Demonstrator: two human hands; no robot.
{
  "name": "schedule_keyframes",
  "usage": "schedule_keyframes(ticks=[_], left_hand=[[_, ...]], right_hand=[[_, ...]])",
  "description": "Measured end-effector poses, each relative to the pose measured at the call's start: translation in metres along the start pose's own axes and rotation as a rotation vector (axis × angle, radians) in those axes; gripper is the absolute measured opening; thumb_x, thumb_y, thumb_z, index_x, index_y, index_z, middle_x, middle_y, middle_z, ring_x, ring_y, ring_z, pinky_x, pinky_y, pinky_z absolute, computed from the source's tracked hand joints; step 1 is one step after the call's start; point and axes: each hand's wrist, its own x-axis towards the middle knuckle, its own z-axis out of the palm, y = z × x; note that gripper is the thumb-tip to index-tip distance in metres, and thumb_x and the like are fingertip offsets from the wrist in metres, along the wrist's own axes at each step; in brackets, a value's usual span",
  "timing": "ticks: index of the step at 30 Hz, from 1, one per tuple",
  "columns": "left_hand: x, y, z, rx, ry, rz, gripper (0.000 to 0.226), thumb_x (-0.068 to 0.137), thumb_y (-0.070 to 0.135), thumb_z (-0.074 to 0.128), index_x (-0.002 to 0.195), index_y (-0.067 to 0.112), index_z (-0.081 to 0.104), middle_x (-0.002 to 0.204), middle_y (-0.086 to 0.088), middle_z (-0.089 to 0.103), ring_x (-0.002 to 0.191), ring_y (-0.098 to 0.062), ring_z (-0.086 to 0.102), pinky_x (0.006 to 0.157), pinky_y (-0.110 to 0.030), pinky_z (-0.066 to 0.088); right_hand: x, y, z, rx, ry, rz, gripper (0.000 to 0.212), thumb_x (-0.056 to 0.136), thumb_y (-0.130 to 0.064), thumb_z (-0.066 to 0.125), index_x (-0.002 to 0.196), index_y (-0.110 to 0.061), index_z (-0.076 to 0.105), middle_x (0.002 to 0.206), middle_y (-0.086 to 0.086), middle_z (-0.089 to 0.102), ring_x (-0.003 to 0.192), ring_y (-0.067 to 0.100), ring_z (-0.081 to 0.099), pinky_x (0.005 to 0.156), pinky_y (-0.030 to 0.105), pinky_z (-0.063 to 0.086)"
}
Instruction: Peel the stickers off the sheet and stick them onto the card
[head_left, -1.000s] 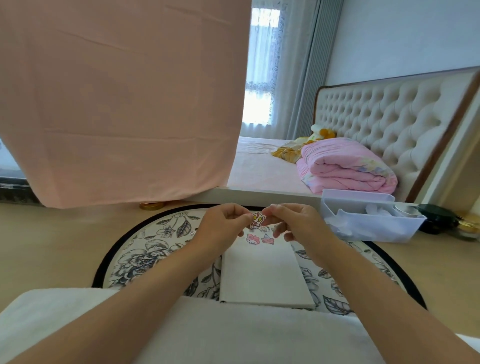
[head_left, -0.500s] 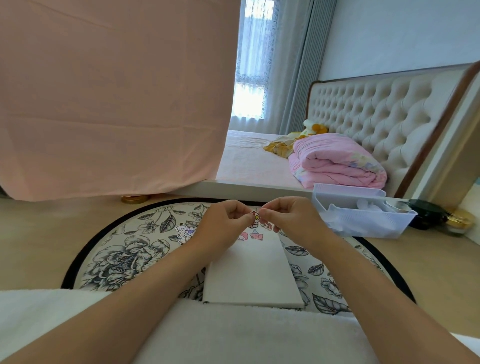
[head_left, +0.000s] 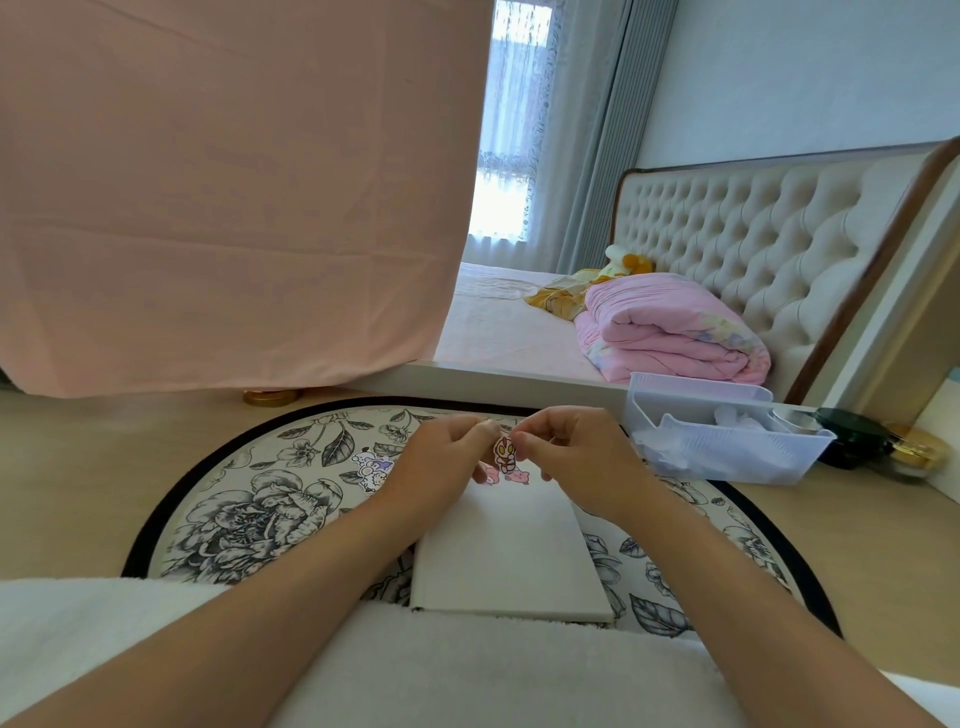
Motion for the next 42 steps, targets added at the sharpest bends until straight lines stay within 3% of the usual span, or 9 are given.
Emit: schedule_keyframes(ticks=[4, 10, 17, 23, 27, 30, 32, 37, 42], left_hand=[[0.001, -0.001, 0.001, 0.008, 0.010, 0.010, 0.016, 0.092, 0.017, 0.067, 0.078, 0.016, 0.075, 0.071, -0.004, 0.071, 0.056, -0.003, 0.059, 0.055, -0.010, 0.043], [0.001, -0.004, 0.000, 0.048, 0.017, 0.026, 0.015, 0.090, 0.018, 0.070, 0.075, 0.021, 0.075, 0.065, 0.008, 0.071, 0.056, 0.001, 0.060, 0.059, -0.012, 0.046], [-0.002, -0.003, 0.002, 0.031, 0.016, 0.028, 0.011, 0.087, 0.018, 0.072, 0.079, 0.020, 0.079, 0.071, 0.000, 0.076, 0.062, -0.005, 0.065, 0.073, -0.030, 0.056], [-0.002, -0.005, 0.003, 0.025, 0.049, 0.019, 0.012, 0.086, 0.018, 0.072, 0.077, 0.022, 0.079, 0.071, 0.002, 0.076, 0.070, -0.014, 0.071, 0.079, -0.040, 0.058], [-0.001, -0.006, 0.001, 0.017, 0.077, 0.037, 0.014, 0.087, 0.015, 0.070, 0.076, 0.021, 0.076, 0.067, 0.003, 0.075, 0.064, -0.008, 0.068, 0.070, -0.030, 0.056], [0.001, -0.007, -0.002, 0.021, 0.077, 0.070, 0.015, 0.089, 0.014, 0.070, 0.077, 0.023, 0.074, 0.067, 0.005, 0.074, 0.060, -0.001, 0.064, 0.061, -0.016, 0.049], [0.001, -0.008, -0.002, 0.023, 0.055, 0.093, 0.012, 0.090, 0.016, 0.071, 0.079, 0.021, 0.074, 0.071, 0.004, 0.075, 0.064, -0.003, 0.065, 0.063, -0.017, 0.050], [0.000, -0.007, -0.002, 0.048, 0.012, 0.148, 0.009, 0.090, 0.015, 0.071, 0.083, 0.017, 0.075, 0.072, 0.009, 0.075, 0.067, 0.000, 0.066, 0.063, -0.012, 0.049], [0.001, -0.009, -0.001, 0.047, -0.011, 0.156, 0.009, 0.092, 0.015, 0.070, 0.085, 0.014, 0.075, 0.073, 0.006, 0.075, 0.064, 0.000, 0.064, 0.064, -0.012, 0.048]], right_hand=[[-0.001, -0.001, 0.001, -0.007, 0.019, -0.023, 0.017, 0.088, -0.019, 0.074, 0.077, -0.031, 0.075, 0.073, -0.012, 0.074, 0.056, -0.002, 0.057, 0.059, 0.018, 0.049], [-0.004, -0.003, -0.001, -0.091, 0.028, -0.057, 0.012, 0.086, -0.019, 0.073, 0.076, -0.025, 0.077, 0.064, -0.015, 0.069, 0.052, -0.001, 0.052, 0.053, 0.011, 0.042], [-0.007, -0.002, 0.002, -0.375, 0.140, -0.163, 0.006, 0.081, -0.033, 0.071, 0.076, -0.033, 0.074, 0.067, -0.023, 0.067, 0.061, -0.002, 0.057, 0.056, 0.015, 0.042], [-0.012, 0.001, 0.009, -0.589, 0.327, -0.415, 0.008, 0.078, -0.027, 0.076, 0.072, -0.028, 0.071, 0.069, -0.017, 0.066, 0.053, 0.001, 0.044, 0.050, 0.017, 0.041], [-0.012, -0.006, 0.009, -0.321, 0.226, -0.274, 0.009, 0.081, -0.029, 0.076, 0.072, -0.029, 0.074, 0.066, -0.020, 0.067, 0.052, 0.002, 0.052, 0.051, 0.013, 0.039], [-0.009, -0.014, 0.005, 0.138, 0.068, 0.011, 0.014, 0.086, -0.016, 0.076, 0.073, -0.019, 0.076, 0.069, -0.003, 0.073, 0.049, 0.003, 0.054, 0.048, 0.015, 0.042], [-0.009, -0.012, -0.001, 0.259, -0.004, 0.125, 0.010, 0.088, -0.014, 0.075, 0.080, -0.010, 0.077, 0.074, 0.004, 0.075, 0.052, 0.009, 0.056, 0.047, 0.018, 0.042], [-0.010, -0.003, -0.006, 0.321, -0.107, 0.204, 0.012, 0.088, -0.022, 0.076, 0.090, -0.010, 0.079, 0.083, 0.007, 0.076, 0.061, 0.013, 0.058, 0.050, 0.025, 0.045], [-0.007, -0.002, -0.001, 0.204, -0.066, 0.114, 0.013, 0.092, -0.017, 0.072, 0.085, -0.007, 0.076, 0.075, 0.005, 0.074, 0.053, 0.011, 0.056, 0.046, 0.017, 0.040]])
